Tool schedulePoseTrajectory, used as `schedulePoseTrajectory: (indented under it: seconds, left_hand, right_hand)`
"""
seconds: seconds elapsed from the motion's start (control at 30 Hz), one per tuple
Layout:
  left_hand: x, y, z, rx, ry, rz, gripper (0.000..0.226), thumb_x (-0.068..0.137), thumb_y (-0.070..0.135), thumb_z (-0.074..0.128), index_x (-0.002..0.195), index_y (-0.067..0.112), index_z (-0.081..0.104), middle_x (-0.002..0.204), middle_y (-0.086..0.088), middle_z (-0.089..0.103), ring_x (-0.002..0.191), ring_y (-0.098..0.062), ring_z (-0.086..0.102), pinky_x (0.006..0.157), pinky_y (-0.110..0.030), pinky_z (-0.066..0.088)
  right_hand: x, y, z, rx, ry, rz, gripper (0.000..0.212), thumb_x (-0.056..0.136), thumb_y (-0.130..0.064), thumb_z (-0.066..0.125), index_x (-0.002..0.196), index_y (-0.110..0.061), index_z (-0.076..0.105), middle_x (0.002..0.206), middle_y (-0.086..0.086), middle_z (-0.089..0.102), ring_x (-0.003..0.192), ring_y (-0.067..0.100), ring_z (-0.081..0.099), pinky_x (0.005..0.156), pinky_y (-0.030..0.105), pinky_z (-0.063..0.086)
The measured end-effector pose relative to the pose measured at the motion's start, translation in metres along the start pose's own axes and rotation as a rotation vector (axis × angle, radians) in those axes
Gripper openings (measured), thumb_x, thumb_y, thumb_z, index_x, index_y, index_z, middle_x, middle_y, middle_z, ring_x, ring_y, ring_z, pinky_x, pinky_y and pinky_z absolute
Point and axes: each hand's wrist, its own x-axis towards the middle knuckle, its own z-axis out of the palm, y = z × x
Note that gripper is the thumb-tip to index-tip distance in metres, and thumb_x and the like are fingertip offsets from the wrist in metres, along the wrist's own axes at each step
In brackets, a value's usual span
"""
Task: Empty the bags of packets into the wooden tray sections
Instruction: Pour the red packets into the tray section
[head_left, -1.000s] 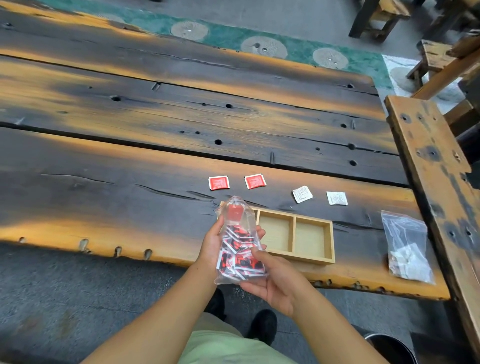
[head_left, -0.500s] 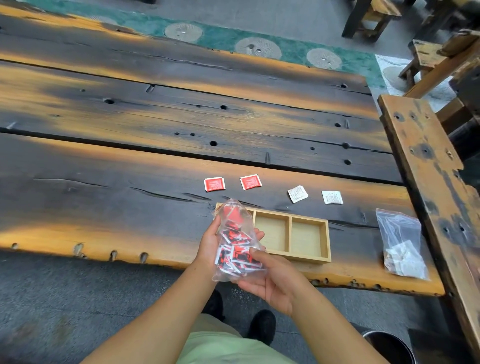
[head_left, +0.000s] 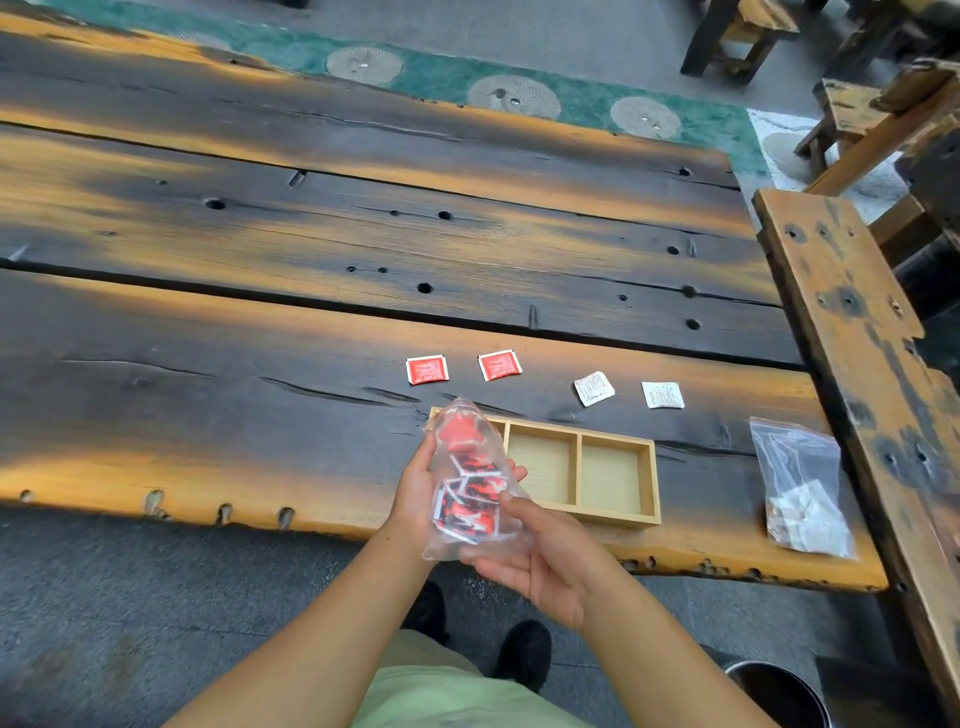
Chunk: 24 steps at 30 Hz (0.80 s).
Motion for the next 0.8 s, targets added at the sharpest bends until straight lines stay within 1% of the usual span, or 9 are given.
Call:
schedulePoseTrajectory:
  seconds: [0.1,0.17,0.23,0.3,0.4,0.53,0.63,0.73,0.8]
  left_hand:
    - [0.0,0.0,0.003,-0.016,-0.009,0.021,0.084,0.083,0.068,0.055,0.147,0.014,0.045,0.147,-0.029,0.045,0.13,-0.048,0.05,0.106,-0.062,0.039]
    - [0.0,0.0,0.006,-0.016,0.004,0.027,0.082,0.086,0.069,0.051,0.147,0.015,0.044,0.146,-0.03,0.046,0.129,-0.049,0.051,0.107,-0.062,0.038]
    - [-0.001,0.0,0.008,-0.031,0.019,0.028,0.081,0.088,0.07,0.048,0.146,0.014,0.045,0.145,-0.03,0.048,0.127,-0.049,0.052,0.107,-0.062,0.037]
    - [-0.002,0.001,0.009,-0.019,0.038,0.038,0.081,0.087,0.069,0.05,0.145,0.012,0.048,0.144,-0.029,0.049,0.128,-0.048,0.052,0.106,-0.062,0.038]
    - [-0.002,-0.001,0.011,0.0,0.062,0.044,0.082,0.086,0.069,0.053,0.144,0.011,0.049,0.148,-0.031,0.043,0.132,-0.047,0.048,0.107,-0.063,0.036]
    - [-0.004,-0.003,0.016,-0.03,0.098,0.021,0.085,0.088,0.068,0.047,0.146,0.005,0.045,0.144,-0.038,0.043,0.131,-0.047,0.044,0.112,-0.058,0.029]
    - [-0.007,-0.002,0.02,-0.013,0.107,0.013,0.088,0.083,0.067,0.052,0.145,0.004,0.045,0.144,-0.039,0.041,0.138,-0.047,0.037,0.117,-0.057,0.024]
    - [-0.01,-0.002,0.025,0.008,0.105,0.034,0.09,0.08,0.064,0.055,0.146,0.003,0.044,0.145,-0.038,0.04,0.131,-0.046,0.042,0.111,-0.055,0.03]
    - [-0.012,-0.003,0.026,0.019,0.112,0.044,0.088,0.083,0.065,0.052,0.146,0.003,0.043,0.145,-0.039,0.041,0.126,-0.046,0.047,0.108,-0.054,0.034]
  right_hand:
    - [0.0,0.0,0.0,0.009,0.013,-0.001,0.033,0.099,-0.028,0.06,0.124,-0.006,0.059,0.11,0.019,0.076,0.094,0.035,0.075,0.075,0.035,0.064]
    - [0.001,-0.001,-0.001,0.022,0.021,-0.003,0.035,0.098,-0.027,0.062,0.125,-0.005,0.059,0.11,0.019,0.075,0.097,0.036,0.075,0.072,0.034,0.064]
    - [0.001,-0.001,-0.001,0.022,0.029,-0.003,0.038,0.097,-0.028,0.063,0.125,-0.002,0.058,0.11,0.021,0.075,0.096,0.037,0.075,0.071,0.034,0.065]
    - [0.001,-0.002,-0.001,0.023,0.031,-0.004,0.037,0.097,-0.027,0.063,0.125,-0.002,0.058,0.109,0.021,0.075,0.095,0.037,0.075,0.07,0.034,0.065]
    - [0.0,-0.006,-0.001,0.042,0.04,-0.019,0.037,0.097,-0.025,0.063,0.125,-0.002,0.057,0.107,0.023,0.075,0.092,0.037,0.075,0.065,0.033,0.064]
    - [0.001,-0.01,0.0,0.017,0.059,-0.021,0.037,0.098,-0.025,0.062,0.124,0.001,0.057,0.102,0.027,0.075,0.087,0.037,0.076,0.061,0.031,0.063]
    - [0.002,-0.01,0.0,0.0,0.062,-0.017,0.038,0.098,-0.026,0.061,0.123,0.003,0.057,0.101,0.028,0.074,0.087,0.037,0.076,0.061,0.031,0.062]
    - [0.001,-0.012,0.001,0.001,0.066,-0.011,0.038,0.098,-0.026,0.062,0.123,0.002,0.057,0.1,0.028,0.074,0.088,0.037,0.076,0.062,0.032,0.063]
    - [0.0,-0.013,0.001,-0.005,0.062,-0.006,0.038,0.098,-0.026,0.061,0.123,0.003,0.057,0.1,0.028,0.074,0.088,0.037,0.076,0.062,0.032,0.063]
